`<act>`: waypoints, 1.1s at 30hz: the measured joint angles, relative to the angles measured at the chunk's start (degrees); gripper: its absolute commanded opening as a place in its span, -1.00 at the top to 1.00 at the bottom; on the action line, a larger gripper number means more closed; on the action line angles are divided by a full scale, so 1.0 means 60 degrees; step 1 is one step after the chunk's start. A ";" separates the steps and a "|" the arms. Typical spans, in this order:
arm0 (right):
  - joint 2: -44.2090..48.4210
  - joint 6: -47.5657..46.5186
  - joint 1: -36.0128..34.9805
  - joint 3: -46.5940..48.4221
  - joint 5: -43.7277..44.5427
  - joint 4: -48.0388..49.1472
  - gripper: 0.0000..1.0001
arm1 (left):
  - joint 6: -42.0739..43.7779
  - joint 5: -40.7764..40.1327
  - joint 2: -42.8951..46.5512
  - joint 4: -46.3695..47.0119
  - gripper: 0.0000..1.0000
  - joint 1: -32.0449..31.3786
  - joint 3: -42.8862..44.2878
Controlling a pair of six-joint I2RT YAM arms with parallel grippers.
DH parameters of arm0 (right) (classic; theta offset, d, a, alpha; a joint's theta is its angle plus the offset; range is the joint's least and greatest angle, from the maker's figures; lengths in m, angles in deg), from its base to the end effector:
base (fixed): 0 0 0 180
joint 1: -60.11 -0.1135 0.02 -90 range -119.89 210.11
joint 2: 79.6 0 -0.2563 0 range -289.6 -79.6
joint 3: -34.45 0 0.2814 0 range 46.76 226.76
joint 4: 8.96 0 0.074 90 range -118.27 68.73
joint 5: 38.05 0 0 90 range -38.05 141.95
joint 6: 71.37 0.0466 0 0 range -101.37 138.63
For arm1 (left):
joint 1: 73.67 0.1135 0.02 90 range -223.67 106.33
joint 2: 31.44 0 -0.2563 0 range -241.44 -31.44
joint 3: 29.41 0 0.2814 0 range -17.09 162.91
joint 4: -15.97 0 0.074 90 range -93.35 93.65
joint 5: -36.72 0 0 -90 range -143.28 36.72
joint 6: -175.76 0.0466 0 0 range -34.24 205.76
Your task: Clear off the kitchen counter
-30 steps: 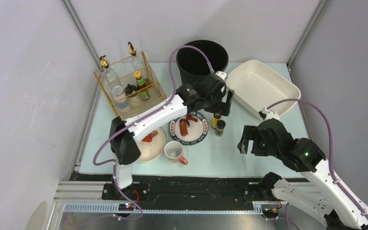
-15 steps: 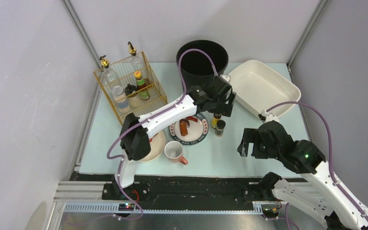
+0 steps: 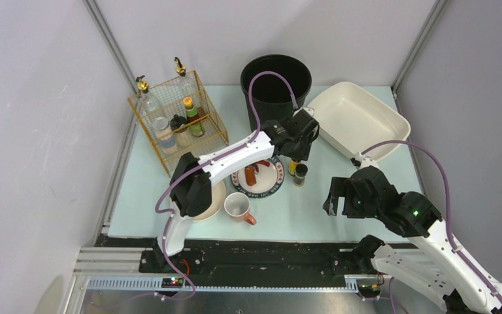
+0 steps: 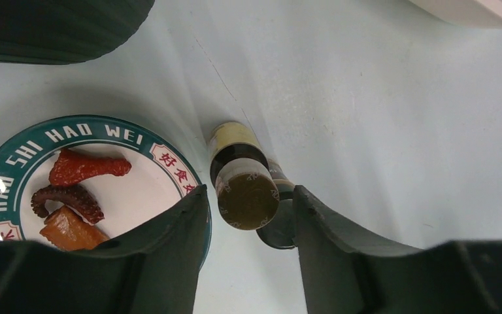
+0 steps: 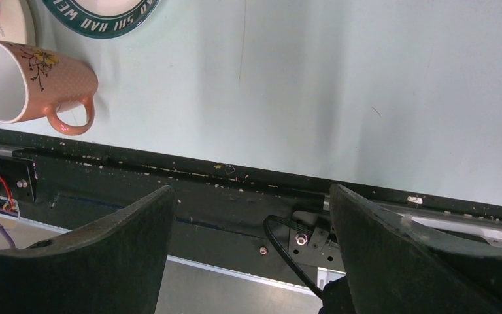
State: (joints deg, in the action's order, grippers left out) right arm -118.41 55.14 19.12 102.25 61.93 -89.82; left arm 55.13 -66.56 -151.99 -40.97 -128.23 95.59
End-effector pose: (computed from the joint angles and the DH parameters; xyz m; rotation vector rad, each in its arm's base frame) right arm 0.1113 0.0860 0.3162 -0.0223 2.4939 0.3695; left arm 0.3007 -0.4040 0.2614 0.4191 2.4516 -0.3582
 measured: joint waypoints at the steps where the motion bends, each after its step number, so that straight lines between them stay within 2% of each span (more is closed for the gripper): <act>1: 0.0011 0.0000 0.0000 -0.0025 0.0000 0.0000 -0.82 | 0.0000 -0.0022 -0.0007 0.0000 0.04 0.0000 0.0000; 3: 0.0047 0.0011 0.0000 -0.0055 0.0000 -0.0011 -0.82 | -0.0004 -0.0084 -0.0007 0.0000 0.24 -0.0004 0.0000; 4: 0.0062 0.0018 0.0000 -0.0055 0.0000 -0.0007 -0.82 | -0.0015 -0.0120 -0.0007 0.0000 0.41 -0.0004 0.0000; 7: 0.0091 0.0029 0.0000 -0.0055 0.0000 -0.0007 -0.82 | -0.0025 -0.0295 -0.0007 0.0000 0.72 -0.0004 0.0000; 8: 0.0091 0.0029 0.0000 -0.0055 0.0000 -0.0004 -0.82 | -0.0047 -0.0310 -0.0007 0.0033 0.88 0.0000 0.0000; 10: 0.0091 0.0033 0.0000 -0.0058 0.0000 -0.0004 -0.82 | -0.0040 -0.0331 -0.0007 0.0080 0.98 -0.0007 0.0000; 19: 0.0084 0.0091 0.0000 -0.0127 -0.0040 0.0040 -0.82 | 0.0459 -0.0474 0.0328 -0.0076 1.00 -0.0022 -0.0160; 33: -0.0208 0.0084 0.0000 -0.0182 -0.0240 0.0321 -0.82 | 0.0969 -0.0510 0.4058 -0.0270 1.00 -0.0018 -0.1530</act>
State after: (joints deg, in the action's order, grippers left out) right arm -119.66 55.64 19.12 101.15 60.49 -87.90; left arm 60.95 -69.62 -127.64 -42.58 -128.34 86.41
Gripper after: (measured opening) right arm 0.907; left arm 0.311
